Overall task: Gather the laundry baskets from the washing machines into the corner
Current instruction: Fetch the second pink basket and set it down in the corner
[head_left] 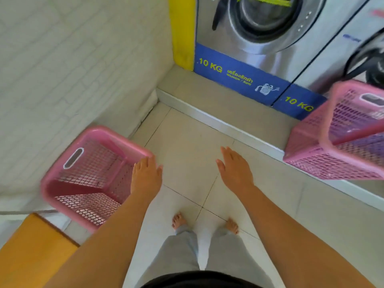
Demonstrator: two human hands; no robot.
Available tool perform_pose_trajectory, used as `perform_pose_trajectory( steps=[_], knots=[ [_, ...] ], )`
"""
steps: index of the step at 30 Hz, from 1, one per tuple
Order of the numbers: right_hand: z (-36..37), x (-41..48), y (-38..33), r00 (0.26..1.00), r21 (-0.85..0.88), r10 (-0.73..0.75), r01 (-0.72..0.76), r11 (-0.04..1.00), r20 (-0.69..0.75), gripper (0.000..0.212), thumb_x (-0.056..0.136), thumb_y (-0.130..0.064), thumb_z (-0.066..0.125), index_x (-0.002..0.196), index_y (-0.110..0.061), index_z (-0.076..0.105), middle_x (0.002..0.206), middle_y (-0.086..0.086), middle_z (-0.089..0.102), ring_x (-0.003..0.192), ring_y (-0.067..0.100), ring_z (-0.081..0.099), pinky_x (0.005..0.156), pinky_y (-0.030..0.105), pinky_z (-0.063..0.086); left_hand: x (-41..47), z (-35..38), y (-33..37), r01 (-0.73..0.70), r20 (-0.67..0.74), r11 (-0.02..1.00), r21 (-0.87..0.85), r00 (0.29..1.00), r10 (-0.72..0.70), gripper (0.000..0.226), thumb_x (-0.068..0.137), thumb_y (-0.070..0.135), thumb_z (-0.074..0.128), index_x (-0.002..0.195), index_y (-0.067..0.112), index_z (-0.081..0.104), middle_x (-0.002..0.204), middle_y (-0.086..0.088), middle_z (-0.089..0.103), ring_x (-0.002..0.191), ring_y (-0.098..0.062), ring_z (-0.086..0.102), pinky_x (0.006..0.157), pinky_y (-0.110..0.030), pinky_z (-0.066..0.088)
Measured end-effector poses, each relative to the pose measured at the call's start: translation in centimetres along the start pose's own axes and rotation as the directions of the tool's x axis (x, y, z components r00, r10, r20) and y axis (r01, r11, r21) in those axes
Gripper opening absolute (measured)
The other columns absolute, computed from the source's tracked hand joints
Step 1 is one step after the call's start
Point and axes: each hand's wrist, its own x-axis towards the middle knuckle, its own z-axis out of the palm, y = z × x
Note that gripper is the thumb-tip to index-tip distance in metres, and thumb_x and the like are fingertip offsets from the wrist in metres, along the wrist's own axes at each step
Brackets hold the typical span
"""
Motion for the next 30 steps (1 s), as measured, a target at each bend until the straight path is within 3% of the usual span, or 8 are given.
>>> perform_pose_trajectory(
  steps=[5,17,25,30],
  knots=[
    [-1.8,-4.0,8.1,0.984,0.090,0.169,-0.163,0.983,-0.062,0.055,0.102,-0.039,0.026,0.151,-0.013,0.023,0.158,0.010,0.026,0.145,0.026,0.026,0.117,0.038,0.022,-0.2,0.8,10.0,-0.200,-0.003,0.980,0.015,0.980,0.200,0.046,0.099,0.024,0.044,0.137,0.000,0.043,0.140,-0.024,0.046,0.132,-0.039,0.040,0.112,-0.046,0.030],
    [-3.7,-14.9,29.2,0.869,0.263,0.484,-0.447,0.855,-0.100,0.054,0.101,-0.040,0.030,0.149,-0.015,0.029,0.156,0.008,0.030,0.144,0.026,0.029,0.118,0.039,0.024,-4.9,7.9,33.9,-0.475,0.116,0.879,0.036,0.876,0.468,0.050,0.101,0.032,0.036,0.144,0.007,0.035,0.148,-0.015,0.039,0.137,-0.031,0.036,0.115,-0.040,0.029],
    [-4.6,-17.2,39.5,0.771,0.374,0.625,-0.548,0.748,-0.120,0.054,0.101,-0.040,0.032,0.148,-0.015,0.030,0.156,0.007,0.032,0.142,0.026,0.031,0.115,0.040,0.027,-5.2,11.7,46.2,-0.555,0.154,0.830,0.049,0.826,0.543,0.051,0.100,0.030,0.040,0.145,0.007,0.034,0.148,-0.015,0.040,0.137,-0.031,0.036,0.113,-0.039,0.028],
    [-6.2,-15.4,45.6,0.723,0.407,0.678,-0.584,0.702,-0.132,0.053,0.100,-0.039,0.034,0.147,-0.015,0.031,0.155,0.008,0.034,0.142,0.027,0.032,0.115,0.042,0.028,-2.1,13.9,52.6,-0.542,0.162,0.840,0.025,0.832,0.531,0.054,0.099,0.030,0.043,0.146,0.006,0.032,0.148,-0.017,0.039,0.137,-0.031,0.037,0.113,-0.040,0.030]
  ],
)
